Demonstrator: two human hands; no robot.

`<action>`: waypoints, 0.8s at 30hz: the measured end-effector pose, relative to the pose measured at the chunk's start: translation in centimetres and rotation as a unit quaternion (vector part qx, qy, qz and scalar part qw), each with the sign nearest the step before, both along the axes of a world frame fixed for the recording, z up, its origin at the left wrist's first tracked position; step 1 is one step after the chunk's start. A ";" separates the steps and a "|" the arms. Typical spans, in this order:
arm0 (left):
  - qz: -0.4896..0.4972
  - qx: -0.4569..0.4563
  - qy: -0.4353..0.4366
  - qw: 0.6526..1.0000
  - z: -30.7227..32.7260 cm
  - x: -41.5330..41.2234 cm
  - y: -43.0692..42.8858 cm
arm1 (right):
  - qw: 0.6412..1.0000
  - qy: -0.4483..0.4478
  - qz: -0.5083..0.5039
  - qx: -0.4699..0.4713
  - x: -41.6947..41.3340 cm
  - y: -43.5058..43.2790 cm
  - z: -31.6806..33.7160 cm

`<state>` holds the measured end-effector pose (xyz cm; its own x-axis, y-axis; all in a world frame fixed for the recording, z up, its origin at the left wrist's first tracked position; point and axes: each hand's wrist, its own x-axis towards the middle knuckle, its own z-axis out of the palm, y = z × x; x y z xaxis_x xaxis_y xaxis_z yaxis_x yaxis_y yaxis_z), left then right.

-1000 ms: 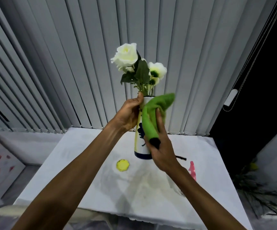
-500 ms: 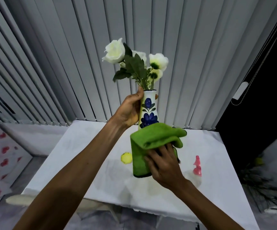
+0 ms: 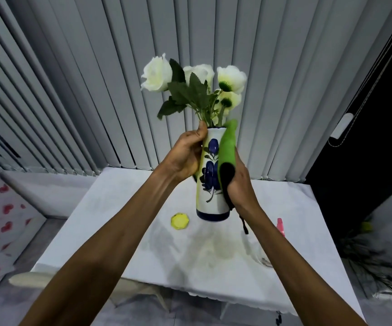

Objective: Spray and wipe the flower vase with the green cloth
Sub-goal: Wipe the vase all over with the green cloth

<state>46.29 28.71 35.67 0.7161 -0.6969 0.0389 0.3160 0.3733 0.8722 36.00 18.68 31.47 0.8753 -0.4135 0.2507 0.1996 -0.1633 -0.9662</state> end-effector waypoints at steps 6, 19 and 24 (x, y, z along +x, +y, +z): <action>0.029 0.015 0.032 0.999 -0.4 0.0 0.2 | 0.919 0.080 0.109 0.369 -1.3 0.0 -2.9; -0.024 0.016 0.027 0.999 -0.9 -0.1 1.2 | 0.787 0.106 0.192 0.577 -3.9 1.7 -6.9; 0.007 0.047 -0.050 0.998 -2.0 -0.2 1.1 | 0.797 0.091 0.183 0.569 -3.6 1.9 -6.4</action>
<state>46.09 29.84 33.72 0.7210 -0.6914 0.0458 0.2216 0.2927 0.9302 32.44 20.58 25.08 0.9686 0.0074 -0.2486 -0.1263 0.8758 -0.4659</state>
